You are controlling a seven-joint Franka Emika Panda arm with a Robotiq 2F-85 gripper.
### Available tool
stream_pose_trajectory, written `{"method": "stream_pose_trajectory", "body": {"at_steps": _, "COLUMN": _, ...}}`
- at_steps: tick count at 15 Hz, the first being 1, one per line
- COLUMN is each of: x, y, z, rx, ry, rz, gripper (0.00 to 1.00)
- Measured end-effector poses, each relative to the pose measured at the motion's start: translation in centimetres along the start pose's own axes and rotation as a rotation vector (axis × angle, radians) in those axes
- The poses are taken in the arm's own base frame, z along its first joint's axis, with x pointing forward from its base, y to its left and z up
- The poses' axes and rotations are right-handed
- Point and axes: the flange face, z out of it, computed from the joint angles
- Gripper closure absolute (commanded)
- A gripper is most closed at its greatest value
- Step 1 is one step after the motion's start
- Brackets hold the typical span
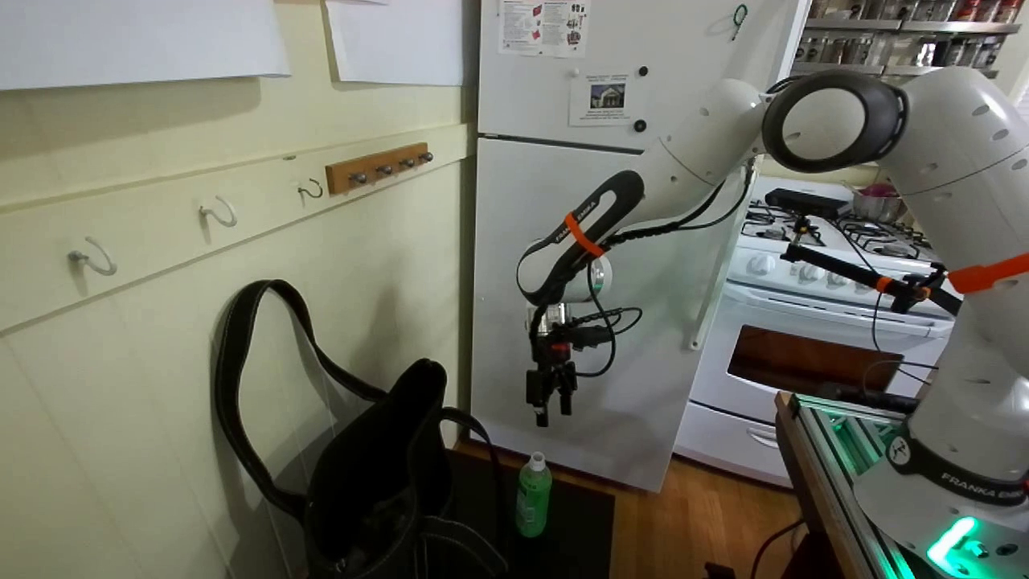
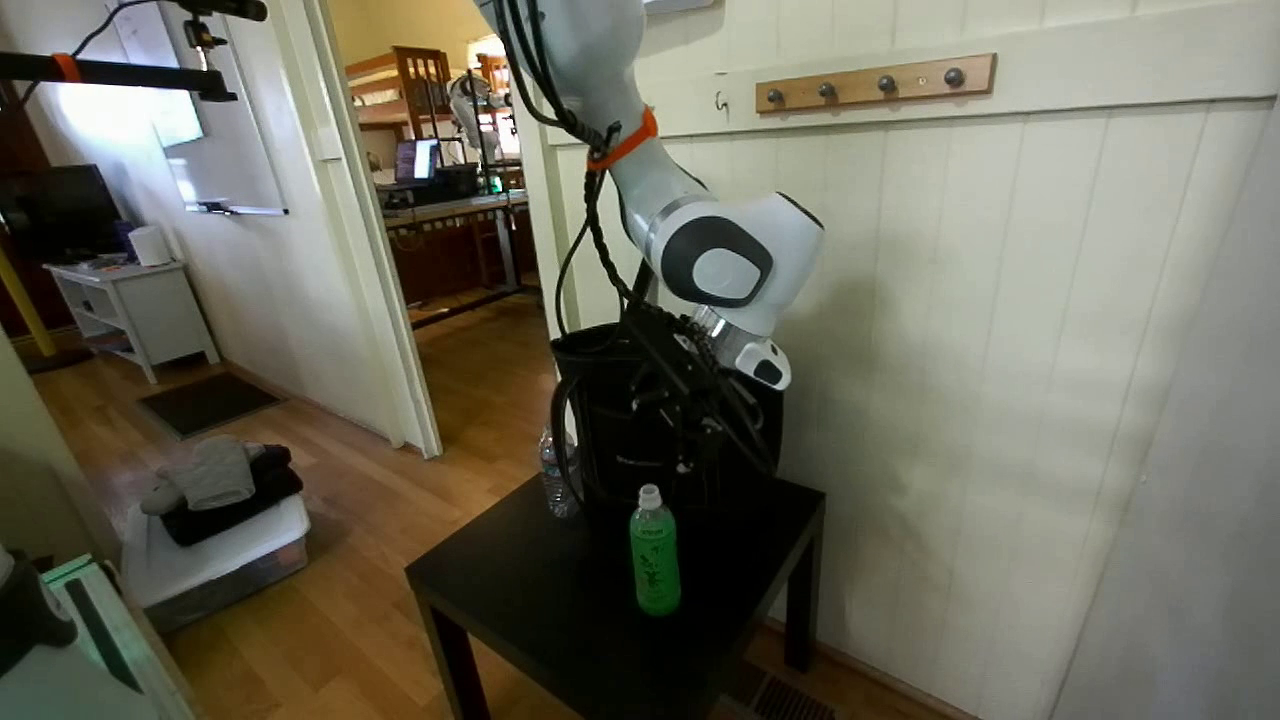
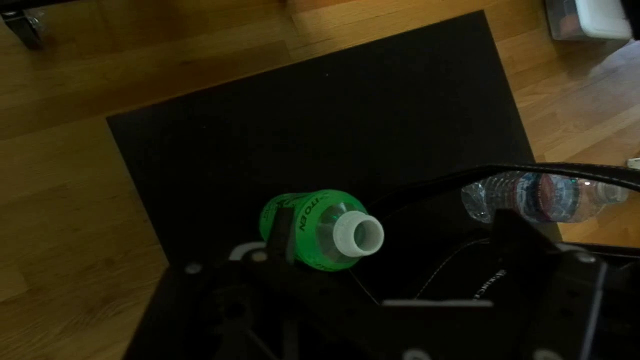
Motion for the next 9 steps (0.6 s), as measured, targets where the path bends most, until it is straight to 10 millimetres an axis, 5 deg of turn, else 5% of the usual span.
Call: {"method": "stream_pose_trajectory", "body": {"at_steps": 9, "x": 0.6, "y": 0.72, "z": 0.23, "rx": -0.006, "ry": 0.003, "rz": 0.041, "gripper": 0.0}}
